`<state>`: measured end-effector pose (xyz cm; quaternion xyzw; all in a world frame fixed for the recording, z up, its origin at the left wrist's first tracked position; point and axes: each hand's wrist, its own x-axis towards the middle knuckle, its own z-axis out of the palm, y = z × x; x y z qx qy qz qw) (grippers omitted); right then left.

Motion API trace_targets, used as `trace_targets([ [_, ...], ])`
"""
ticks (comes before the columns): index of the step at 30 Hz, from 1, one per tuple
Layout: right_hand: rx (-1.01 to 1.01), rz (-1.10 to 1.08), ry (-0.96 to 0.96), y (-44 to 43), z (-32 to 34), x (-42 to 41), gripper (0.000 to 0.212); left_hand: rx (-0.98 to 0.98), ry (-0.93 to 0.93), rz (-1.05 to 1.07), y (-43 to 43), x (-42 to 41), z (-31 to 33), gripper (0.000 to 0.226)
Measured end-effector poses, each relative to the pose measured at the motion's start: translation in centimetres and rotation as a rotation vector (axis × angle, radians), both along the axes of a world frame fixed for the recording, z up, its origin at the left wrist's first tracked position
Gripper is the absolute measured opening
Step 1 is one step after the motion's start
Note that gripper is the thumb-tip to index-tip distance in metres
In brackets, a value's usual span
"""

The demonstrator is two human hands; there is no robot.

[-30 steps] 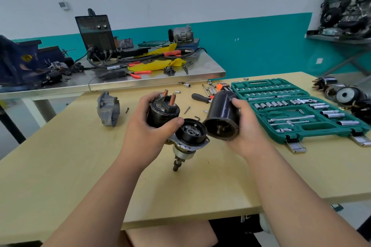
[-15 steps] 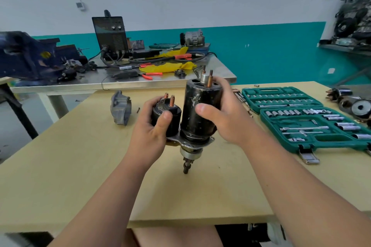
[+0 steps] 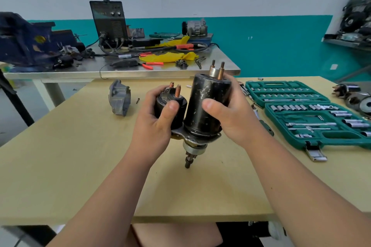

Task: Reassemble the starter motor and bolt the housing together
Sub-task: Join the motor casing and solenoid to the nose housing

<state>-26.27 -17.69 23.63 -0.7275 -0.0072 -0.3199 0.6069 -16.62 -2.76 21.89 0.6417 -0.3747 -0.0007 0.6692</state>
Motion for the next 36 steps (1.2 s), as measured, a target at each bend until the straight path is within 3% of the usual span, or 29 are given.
trace_targets([
  [5,-0.061,-0.049,-0.028,0.7,-0.6,-0.3,0.065,-0.03,0.022,0.049,0.1,-0.3,-0.4,0.039],
  [15,-0.133,0.061,0.042,0.8,0.5,-0.3,0.069,-0.037,0.044,0.02,0.4,0.3,-0.5,0.04],
  [21,-0.2,-0.031,0.037,1.4,0.4,-0.3,0.07,-0.066,0.061,0.018,0.3,0.3,-0.9,0.037],
  [25,-0.097,0.022,0.022,1.5,-1.0,0.1,0.078,-0.105,0.076,0.002,0.3,0.4,-1.1,0.034],
  [28,-0.066,-0.007,-0.008,1.8,-2.0,0.2,0.072,-0.131,0.074,-0.022,0.3,0.0,-1.1,0.031],
  [30,-0.057,-0.088,-0.064,2.3,-2.4,0.2,0.06,-0.114,0.048,-0.053,0.5,-0.2,-1.0,0.037],
  [34,-0.021,-0.143,-0.141,3.1,-3.0,0.4,0.055,-0.025,0.034,-0.038,0.8,0.0,-1.8,0.076],
  [36,-0.041,-0.164,-0.137,3.5,-3.2,0.5,0.059,-0.022,0.022,0.025,0.7,0.1,-2.1,0.066],
])
